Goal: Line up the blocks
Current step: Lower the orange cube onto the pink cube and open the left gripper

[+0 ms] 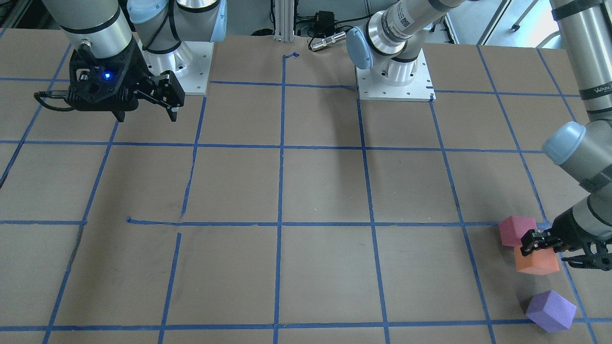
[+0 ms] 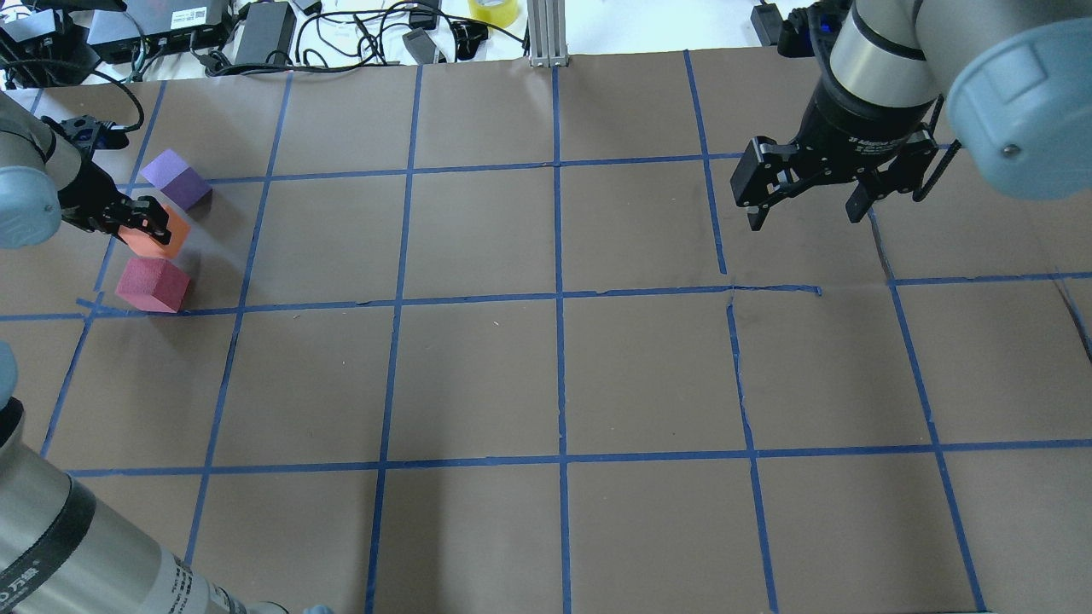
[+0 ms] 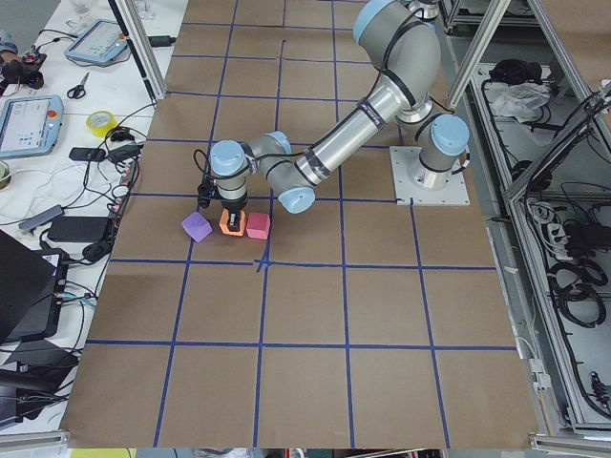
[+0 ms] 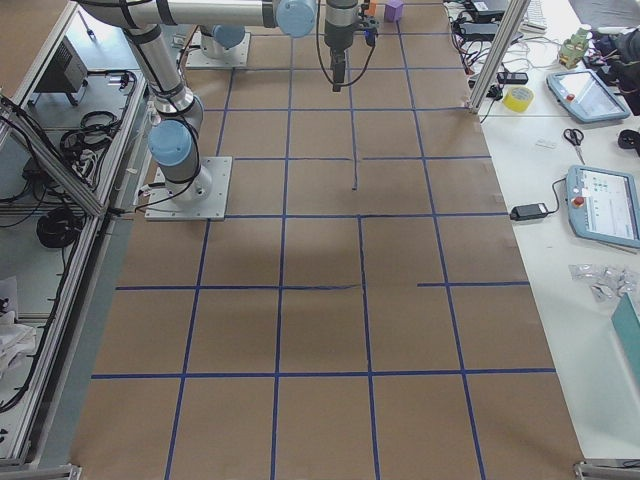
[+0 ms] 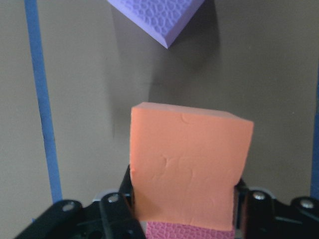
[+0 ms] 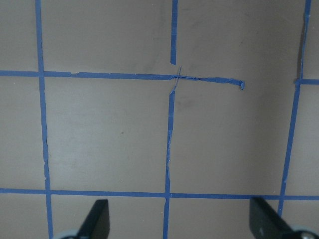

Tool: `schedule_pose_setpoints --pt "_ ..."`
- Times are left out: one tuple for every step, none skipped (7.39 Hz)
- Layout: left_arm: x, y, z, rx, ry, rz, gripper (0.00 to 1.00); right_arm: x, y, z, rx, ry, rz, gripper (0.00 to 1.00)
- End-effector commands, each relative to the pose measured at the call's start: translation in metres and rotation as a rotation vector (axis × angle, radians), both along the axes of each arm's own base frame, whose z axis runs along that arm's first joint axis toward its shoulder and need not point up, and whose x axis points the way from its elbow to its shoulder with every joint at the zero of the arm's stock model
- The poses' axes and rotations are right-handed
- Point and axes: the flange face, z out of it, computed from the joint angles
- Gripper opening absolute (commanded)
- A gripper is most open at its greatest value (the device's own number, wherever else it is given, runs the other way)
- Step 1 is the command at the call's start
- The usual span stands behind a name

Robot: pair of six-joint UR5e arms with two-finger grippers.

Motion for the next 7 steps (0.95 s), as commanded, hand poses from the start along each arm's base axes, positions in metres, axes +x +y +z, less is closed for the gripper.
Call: schedule_pose_setpoints --pt "0.0 0.002 -0.008 0.02 -0.002 -0.003 0.83 0.0 0.0 0.0 0.0 0.0 0.0 1.0" --pt "0.001 0.002 -0.005 0.02 -0.013 -0.007 0.87 0.0 0.0 0.0 0.0 0.0 0.0 1.0" --pt "0.001 0.001 -0.005 0.013 -0.002 -0.009 1.0 0.0 0.0 -0.001 0.002 0.0 0.0 1.0" --pt "-0.004 0.001 0.018 -0.003 -0.025 -0.011 1.0 0.0 0.0 0.0 0.0 -0.001 0.0 1.0" --pt "-0.019 0.005 0.053 0.006 -0.023 -0.026 1.0 0.0 0.0 0.0 0.0 -0.001 0.0 1.0" --pt "-0.046 0.014 0.111 0.016 -0.017 -0.053 1.0 0.0 0.0 0.0 0.0 -0.001 0.0 1.0" --pt "-0.091 0.031 0.168 0.034 -0.009 -0.092 1.0 0.0 0.0 0.0 0.0 -0.001 0.0 1.0"
